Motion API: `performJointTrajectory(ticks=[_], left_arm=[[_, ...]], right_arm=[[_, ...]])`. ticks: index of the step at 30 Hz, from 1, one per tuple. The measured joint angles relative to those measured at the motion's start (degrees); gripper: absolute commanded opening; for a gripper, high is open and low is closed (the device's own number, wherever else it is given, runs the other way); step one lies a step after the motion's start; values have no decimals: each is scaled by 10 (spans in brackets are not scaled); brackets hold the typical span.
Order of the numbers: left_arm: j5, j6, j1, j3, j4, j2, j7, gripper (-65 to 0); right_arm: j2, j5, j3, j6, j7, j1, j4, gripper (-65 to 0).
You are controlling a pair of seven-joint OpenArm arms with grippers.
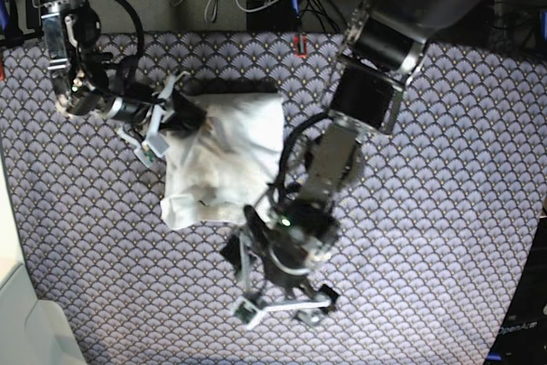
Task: Fold the T-shirt properly
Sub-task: 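Release the bundle with the left gripper and withdraw it, then tuck the bundle edge with the right gripper and release it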
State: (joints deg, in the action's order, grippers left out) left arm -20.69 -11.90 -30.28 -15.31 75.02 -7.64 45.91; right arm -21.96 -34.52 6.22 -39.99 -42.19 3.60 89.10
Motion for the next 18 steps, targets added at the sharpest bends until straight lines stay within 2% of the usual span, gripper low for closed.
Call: performJointTrajectory(ticks=[5, 7, 11, 13, 15, 16, 18], left_arm=[[63, 2, 3, 128, 59, 7, 70, -32], [95, 4, 1, 175, 88, 19, 107, -81], [170, 2, 37, 228, 150, 56, 199, -330], [195, 14, 71, 235, 184, 75, 234, -481], [219, 11, 94, 232, 212, 93, 265, -615], [229, 13, 108, 233, 229, 98, 274, -650], [232, 12, 137, 233, 268, 105, 295, -638]], right_arm=[[-18, -2, -5, 4, -5, 1, 38, -606], [-18, -3, -18, 2, -26, 1, 40, -606], [-18, 1, -69, 2, -56, 1, 51, -609], [-19, 0, -97, 2, -68, 1, 72, -609], [-20, 1, -115, 2, -79, -1, 93, -610], [-20, 3, -121, 2, -82, -1, 105, -610], [-20, 1, -123, 2, -82, -1, 129, -610]])
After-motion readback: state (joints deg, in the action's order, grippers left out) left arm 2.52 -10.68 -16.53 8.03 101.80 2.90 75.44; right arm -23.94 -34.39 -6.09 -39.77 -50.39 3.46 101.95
